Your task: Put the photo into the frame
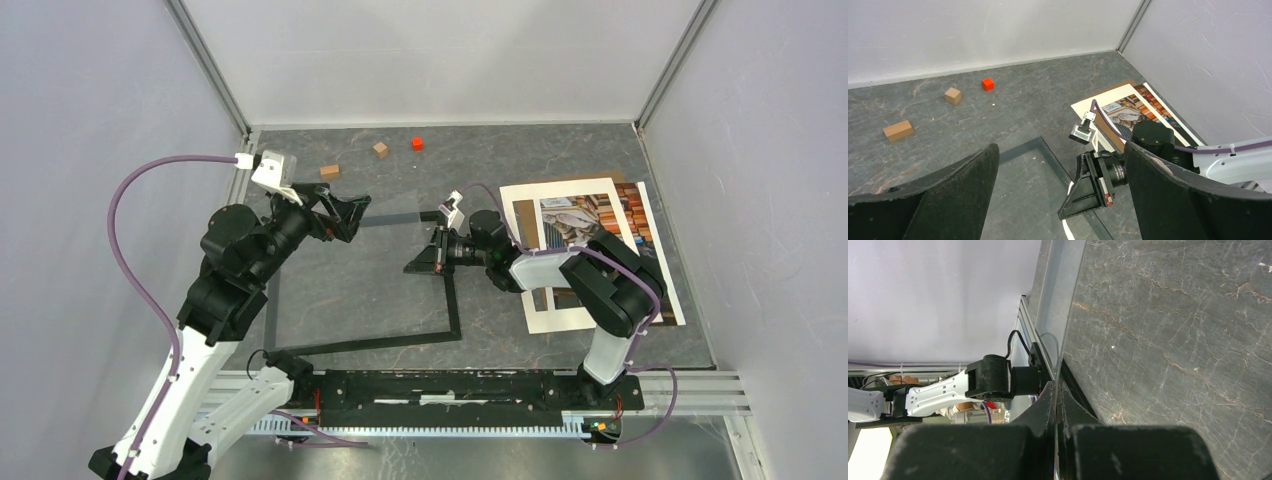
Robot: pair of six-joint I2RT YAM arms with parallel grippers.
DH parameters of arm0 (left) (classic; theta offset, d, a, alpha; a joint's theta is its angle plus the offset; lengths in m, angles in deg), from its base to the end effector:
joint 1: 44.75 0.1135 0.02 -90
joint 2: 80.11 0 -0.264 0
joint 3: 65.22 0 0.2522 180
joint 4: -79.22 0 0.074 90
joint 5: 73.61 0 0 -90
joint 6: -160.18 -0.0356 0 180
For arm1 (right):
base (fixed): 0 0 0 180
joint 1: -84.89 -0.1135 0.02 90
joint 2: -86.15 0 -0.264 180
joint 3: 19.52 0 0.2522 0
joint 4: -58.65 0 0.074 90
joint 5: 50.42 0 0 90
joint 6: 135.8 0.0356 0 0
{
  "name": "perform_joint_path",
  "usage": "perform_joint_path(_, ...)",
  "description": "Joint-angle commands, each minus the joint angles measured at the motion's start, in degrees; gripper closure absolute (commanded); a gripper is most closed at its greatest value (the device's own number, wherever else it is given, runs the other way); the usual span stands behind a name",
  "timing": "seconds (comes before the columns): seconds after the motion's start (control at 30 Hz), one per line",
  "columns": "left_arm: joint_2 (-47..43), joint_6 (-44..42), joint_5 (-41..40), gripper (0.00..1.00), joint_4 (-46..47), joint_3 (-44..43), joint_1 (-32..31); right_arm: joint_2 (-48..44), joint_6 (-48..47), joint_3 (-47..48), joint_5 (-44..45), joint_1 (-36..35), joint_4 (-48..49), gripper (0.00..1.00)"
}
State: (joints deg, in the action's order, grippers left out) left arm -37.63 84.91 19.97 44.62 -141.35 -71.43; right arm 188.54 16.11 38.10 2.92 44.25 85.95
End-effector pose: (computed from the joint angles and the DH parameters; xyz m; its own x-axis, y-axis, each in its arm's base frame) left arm 0.1283 -0.0670 0.4297 -0.1425 -0.2124 -0.9667 0.4836 0.8373 -0.2552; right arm 0.2544 0.2464 0.1629 -0.9495 0.1177 -0.2910 -0.2485 0.2845 0.9259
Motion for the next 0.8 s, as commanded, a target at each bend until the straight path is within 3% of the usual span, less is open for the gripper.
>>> perform_joint_path(0.0,0.08,-0.83,0.53,0.00,2.63,0.40,0.48,-1.93,-1.80,-0.82,-1.22,0.63,1.16,1.00)
perform_joint_path(0.77,-0.09,-0.92,0.64,0.00,2.71,0.58,0.52,-0.87,-3.96,0.10,-3.50,1.84,-0.85,1.00)
